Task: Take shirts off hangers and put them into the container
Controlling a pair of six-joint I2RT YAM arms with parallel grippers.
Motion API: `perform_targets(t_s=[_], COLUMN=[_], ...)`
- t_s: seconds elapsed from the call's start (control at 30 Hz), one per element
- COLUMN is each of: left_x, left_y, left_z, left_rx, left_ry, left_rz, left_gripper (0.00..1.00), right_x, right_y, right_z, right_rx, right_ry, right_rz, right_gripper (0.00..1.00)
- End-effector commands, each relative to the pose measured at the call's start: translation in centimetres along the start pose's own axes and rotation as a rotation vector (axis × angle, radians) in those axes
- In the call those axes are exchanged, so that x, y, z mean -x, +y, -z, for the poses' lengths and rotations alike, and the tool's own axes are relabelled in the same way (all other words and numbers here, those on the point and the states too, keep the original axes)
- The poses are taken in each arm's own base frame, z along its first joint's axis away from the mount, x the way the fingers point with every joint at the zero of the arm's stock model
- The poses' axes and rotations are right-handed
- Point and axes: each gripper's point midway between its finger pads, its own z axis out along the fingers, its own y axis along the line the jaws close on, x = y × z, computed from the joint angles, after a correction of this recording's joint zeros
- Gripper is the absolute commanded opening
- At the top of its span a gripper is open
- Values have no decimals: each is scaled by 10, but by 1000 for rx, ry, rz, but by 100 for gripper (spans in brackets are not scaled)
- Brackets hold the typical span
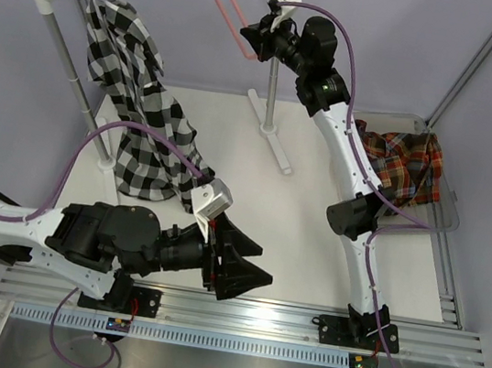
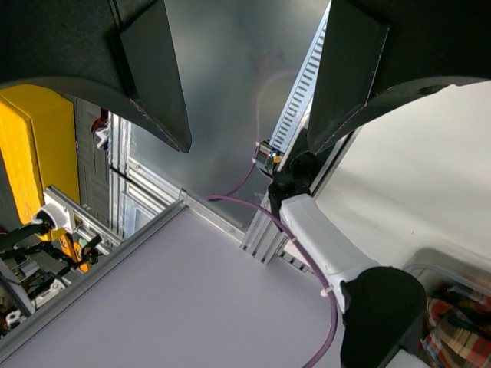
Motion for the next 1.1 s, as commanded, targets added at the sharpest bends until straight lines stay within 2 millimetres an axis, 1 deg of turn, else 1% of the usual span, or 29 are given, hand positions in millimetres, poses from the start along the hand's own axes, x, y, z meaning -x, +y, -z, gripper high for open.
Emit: perform_targets(t_s=[0.0, 0.1, 0.17, 0.2, 0.33, 0.47, 0.5, 0.83, 0.97, 1.0, 1.07], left_x=[36, 34, 33, 34, 36, 33, 33, 29, 28, 28, 28], left_y=[-7, -8, -10, -10, -10, -10, -10, -9, -10, -10, -11], left_z=[8, 5, 4, 4, 6, 5, 6, 13, 13, 13, 12], left_rx=[4, 9, 2, 2, -2, 0, 0, 4, 1, 0, -3], left_ry=[-98, -88, -85, -85, -93, -87, -87, -100, -100, -99, -101], left_rz=[9, 4, 5, 3, 10, 12, 12, 21, 17, 14, 14], left_gripper=[67, 67, 67, 67, 67, 67, 67, 66, 66, 66, 66], right_x=[35, 29, 28, 23, 21, 19, 13, -9, -15, -15, -13], right_y=[-6, -13, -20, -22, -28, -30, -31, -37, -38, -38, -38], right_z=[1, 0, 1, 1, 1, -1, -3, -11, -11, -11, -10], right_rx=[2, -8, -21, -22, -29, -25, -27, -39, -44, -46, -49], right_ry=[-120, -112, -117, -112, -115, -126, -120, -100, -80, -82, -81], right_rz=[26, 24, 22, 17, 14, -2, -4, -15, -7, -5, -2], right_gripper=[0, 6, 7, 8, 8, 7, 7, 6, 10, 12, 14])
